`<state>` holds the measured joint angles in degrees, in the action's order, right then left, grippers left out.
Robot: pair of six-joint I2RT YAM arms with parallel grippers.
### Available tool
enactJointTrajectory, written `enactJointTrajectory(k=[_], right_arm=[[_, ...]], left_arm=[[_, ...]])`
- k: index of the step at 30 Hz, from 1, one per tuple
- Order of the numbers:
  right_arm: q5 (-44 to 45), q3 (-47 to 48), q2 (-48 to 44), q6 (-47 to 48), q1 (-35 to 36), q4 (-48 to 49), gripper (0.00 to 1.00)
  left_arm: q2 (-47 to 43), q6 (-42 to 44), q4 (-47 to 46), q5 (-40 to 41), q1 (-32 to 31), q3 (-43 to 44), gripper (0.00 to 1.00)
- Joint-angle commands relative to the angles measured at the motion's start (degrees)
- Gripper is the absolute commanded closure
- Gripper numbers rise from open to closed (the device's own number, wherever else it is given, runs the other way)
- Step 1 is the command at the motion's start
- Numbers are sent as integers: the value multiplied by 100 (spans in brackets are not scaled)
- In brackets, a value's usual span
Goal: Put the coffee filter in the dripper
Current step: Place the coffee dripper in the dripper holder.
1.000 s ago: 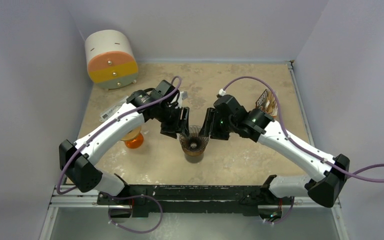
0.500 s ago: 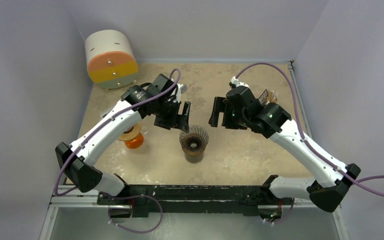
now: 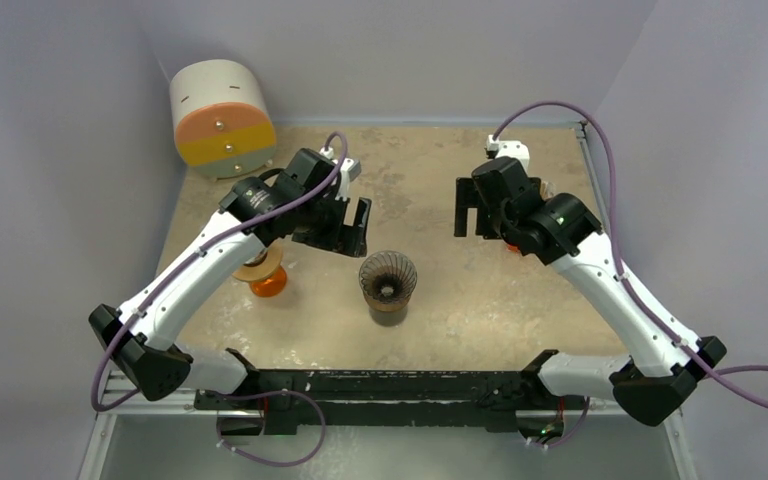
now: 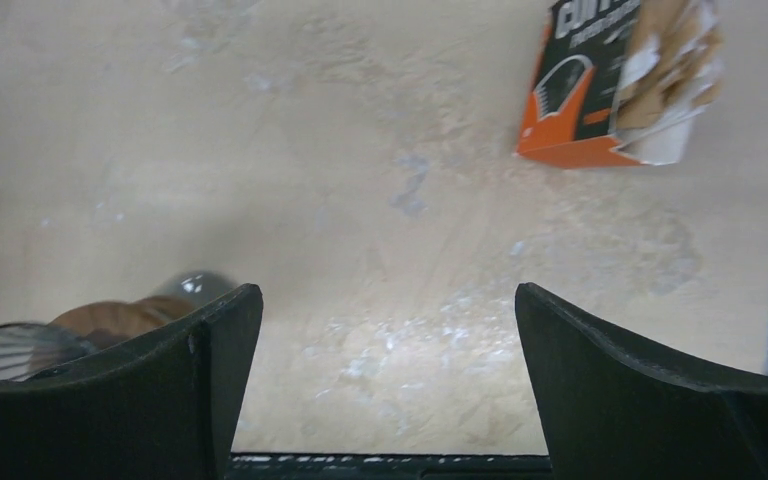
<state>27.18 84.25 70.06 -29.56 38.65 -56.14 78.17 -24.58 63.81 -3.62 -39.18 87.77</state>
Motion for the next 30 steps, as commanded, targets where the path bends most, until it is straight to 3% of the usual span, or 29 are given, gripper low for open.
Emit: enactJointTrajectory(k=[1, 3, 12, 18, 23, 30], right_arm=[[548, 151, 17, 756, -397, 50, 1], [516, 141, 57, 979, -660, 146, 1], [33, -4, 376, 1289, -1751, 669, 11], [-375, -110, 559, 1252, -2272, 928, 23], [-724, -208, 684, 1229, -2741, 1046, 42], [-1098, -370, 827, 1198, -3298, 1194, 56]], left_arm=[[-180, 111, -228, 20, -12, -188, 12], [-257, 103, -278, 26, -11, -255, 7], [-516, 237, -350, 2, -11, -506, 6], [-575, 333, -348, -33, -13, -635, 6], [-608, 430, -351, -13, -14, -688, 6], [-645, 591, -427, -21, -11, -726, 6]])
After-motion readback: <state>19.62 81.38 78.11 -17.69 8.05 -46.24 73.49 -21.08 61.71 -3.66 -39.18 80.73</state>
